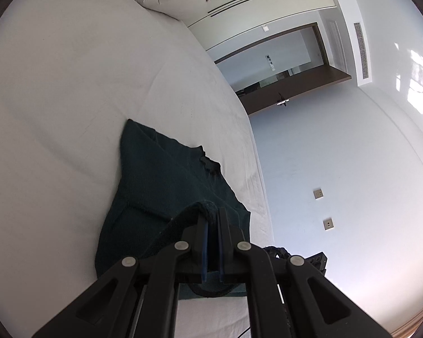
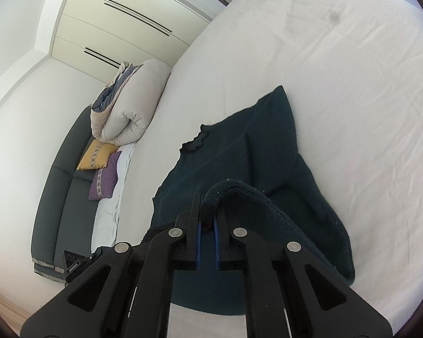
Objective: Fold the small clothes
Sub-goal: 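Lift the hem with both tools and fold it toward the collar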
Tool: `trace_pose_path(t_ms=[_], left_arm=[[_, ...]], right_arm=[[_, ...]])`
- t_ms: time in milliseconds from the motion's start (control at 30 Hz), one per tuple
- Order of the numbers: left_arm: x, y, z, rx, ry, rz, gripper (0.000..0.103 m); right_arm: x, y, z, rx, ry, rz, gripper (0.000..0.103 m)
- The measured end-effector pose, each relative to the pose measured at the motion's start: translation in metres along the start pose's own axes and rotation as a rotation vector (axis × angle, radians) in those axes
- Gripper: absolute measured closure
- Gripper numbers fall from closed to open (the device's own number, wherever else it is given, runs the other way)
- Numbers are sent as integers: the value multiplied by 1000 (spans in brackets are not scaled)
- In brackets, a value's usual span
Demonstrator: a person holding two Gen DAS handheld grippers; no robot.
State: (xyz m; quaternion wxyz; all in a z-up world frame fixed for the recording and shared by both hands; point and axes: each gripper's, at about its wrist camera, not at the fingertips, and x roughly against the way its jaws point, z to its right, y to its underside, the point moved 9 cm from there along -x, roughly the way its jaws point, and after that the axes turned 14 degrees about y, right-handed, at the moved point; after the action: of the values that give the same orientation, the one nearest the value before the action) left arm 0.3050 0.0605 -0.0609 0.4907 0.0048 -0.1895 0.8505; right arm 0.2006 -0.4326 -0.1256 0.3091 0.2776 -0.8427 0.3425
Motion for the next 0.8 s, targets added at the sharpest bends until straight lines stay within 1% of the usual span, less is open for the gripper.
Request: trace_pose_path(t_ms=[67,200,267,367,467,500,533,600,633,667,700,733,767,800], left_arm=[[-21,-20,-6,2,-10,-6,98],[-56,-55,-30,7,-63,-3,98],[-70,-71,-48,31,-88,9,98],[-87,-89,-79,72,-130,24,98],[-107,-93,-108,81,-186,5,98],[-112,-92,-115,76,-202,-3,98],[-114,-89,-121,74,-207,-8,98],[-116,-83,-129,76,-216,-13,97],[-116,-81,-134,88,-226,-15,94],[-114,-78,-139,106,-229,-15,78],[-111,-77,-140,122,-217,-9,67],[-107,-77,-140,131,-201,4,50],[-101,-76,-138,130,-194,17,45],[-97,-75,-136,121,-190,22,45]], right_arm=[[-22,-22,-5,4,19,5,98],[-70,-67,-4,-22,71,17,98],[-92,-91,4,-37,110,26,98],[-127,-116,19,-73,161,22,98],[-164,-129,39,-85,251,-7,97],[-176,-132,43,-86,268,-21,97],[-186,-135,46,-90,278,-23,97],[-198,-142,47,-95,267,-28,96],[-201,-144,47,-95,264,-28,94],[-204,-146,46,-86,260,-27,94],[-207,-148,45,-74,259,-24,93],[-207,-150,44,-64,256,-20,90],[-205,-151,43,-60,249,-10,86],[-201,-154,41,-57,238,6,71]])
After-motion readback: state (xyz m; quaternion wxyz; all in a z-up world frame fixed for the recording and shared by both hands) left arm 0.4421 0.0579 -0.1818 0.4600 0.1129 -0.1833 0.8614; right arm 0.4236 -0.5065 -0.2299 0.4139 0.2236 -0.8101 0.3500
